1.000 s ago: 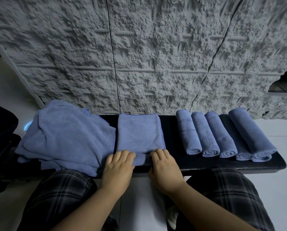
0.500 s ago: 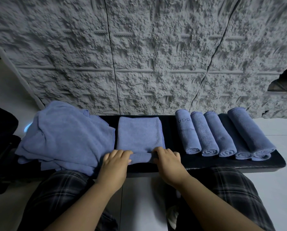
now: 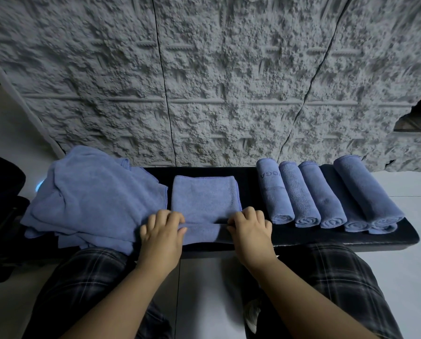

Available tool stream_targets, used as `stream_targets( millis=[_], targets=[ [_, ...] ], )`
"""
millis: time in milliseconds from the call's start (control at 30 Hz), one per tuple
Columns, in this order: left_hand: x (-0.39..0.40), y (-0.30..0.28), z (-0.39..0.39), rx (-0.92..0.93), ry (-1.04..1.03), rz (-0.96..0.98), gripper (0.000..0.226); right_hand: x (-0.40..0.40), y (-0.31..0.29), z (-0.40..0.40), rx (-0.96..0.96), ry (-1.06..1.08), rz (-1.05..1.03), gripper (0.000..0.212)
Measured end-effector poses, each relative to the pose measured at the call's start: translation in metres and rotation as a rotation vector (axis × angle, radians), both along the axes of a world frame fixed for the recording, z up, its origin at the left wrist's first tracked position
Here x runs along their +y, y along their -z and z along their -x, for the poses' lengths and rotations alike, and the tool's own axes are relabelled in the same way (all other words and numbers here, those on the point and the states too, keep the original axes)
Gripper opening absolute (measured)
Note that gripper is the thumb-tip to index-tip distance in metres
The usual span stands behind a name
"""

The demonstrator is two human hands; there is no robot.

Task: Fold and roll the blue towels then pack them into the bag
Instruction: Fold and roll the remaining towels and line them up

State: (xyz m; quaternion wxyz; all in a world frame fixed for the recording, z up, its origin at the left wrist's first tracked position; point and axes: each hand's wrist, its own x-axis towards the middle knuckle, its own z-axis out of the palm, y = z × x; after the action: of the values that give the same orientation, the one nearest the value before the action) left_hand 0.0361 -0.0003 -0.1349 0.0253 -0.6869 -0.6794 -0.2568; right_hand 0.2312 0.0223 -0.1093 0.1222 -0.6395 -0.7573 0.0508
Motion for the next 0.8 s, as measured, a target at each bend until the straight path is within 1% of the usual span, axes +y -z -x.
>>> stream_targets(
  millis=[67, 100, 133, 200, 267, 300, 333, 400, 467, 500, 533, 600, 667, 733, 800],
  targets=[
    [0.000, -0.003, 0.000, 0.072, 0.078, -0.033, 0.041, 0.000, 0.001, 0.001, -0.052, -0.043, -0.088, 0.030],
    [0.000, -0.003, -0.001, 0.108, 0.135, -0.044, 0.048, -0.001, 0.002, 0.002, -0.056, -0.077, -0.098, 0.035],
    [-0.001, -0.002, -0.002, 0.143, 0.173, -0.047, 0.051, -0.002, 0.002, 0.004, -0.056, -0.111, -0.110, 0.037],
    [-0.004, 0.001, -0.004, 0.178, 0.190, -0.046, 0.043, -0.005, 0.002, 0.009, -0.055, -0.143, -0.133, 0.034],
    [-0.006, 0.002, -0.006, 0.139, 0.167, -0.046, 0.023, -0.007, 0.006, 0.010, -0.086, -0.139, -0.156, 0.024],
    [-0.007, 0.003, -0.007, 0.104, 0.150, -0.032, 0.013, -0.007, 0.009, 0.010, -0.093, -0.133, -0.153, 0.023],
    [-0.008, 0.002, -0.007, 0.063, 0.139, -0.009, 0.009, -0.006, 0.011, 0.009, -0.082, -0.135, -0.150, 0.024],
    [-0.009, 0.003, -0.006, 0.005, 0.137, 0.034, 0.013, -0.004, 0.013, 0.007, -0.029, -0.140, -0.149, 0.023],
    [-0.008, 0.004, -0.003, -0.047, 0.154, 0.087, 0.033, -0.004, 0.013, 0.006, 0.017, -0.142, -0.151, 0.020],
    [-0.007, 0.004, -0.002, -0.079, 0.171, 0.115, 0.043, -0.004, 0.012, 0.005, 0.027, -0.148, -0.144, 0.022],
    [-0.006, 0.003, -0.001, -0.121, 0.187, 0.139, 0.048, -0.004, 0.010, 0.005, 0.023, -0.157, -0.133, 0.025],
    [-0.004, 0.001, 0.002, -0.221, 0.207, 0.169, 0.047, -0.003, 0.009, 0.003, -0.014, -0.177, -0.095, 0.026],
    [-0.003, -0.001, 0.006, -0.268, 0.212, 0.212, 0.038, -0.002, 0.011, 0.003, -0.047, -0.176, -0.087, 0.029],
    [-0.002, -0.001, 0.008, -0.233, 0.219, 0.238, 0.035, -0.001, 0.013, 0.002, -0.046, -0.180, -0.116, 0.024],
    [0.000, -0.001, 0.011, -0.198, 0.224, 0.237, 0.034, 0.001, 0.012, 0.001, -0.019, -0.187, -0.105, 0.026]
  ],
)
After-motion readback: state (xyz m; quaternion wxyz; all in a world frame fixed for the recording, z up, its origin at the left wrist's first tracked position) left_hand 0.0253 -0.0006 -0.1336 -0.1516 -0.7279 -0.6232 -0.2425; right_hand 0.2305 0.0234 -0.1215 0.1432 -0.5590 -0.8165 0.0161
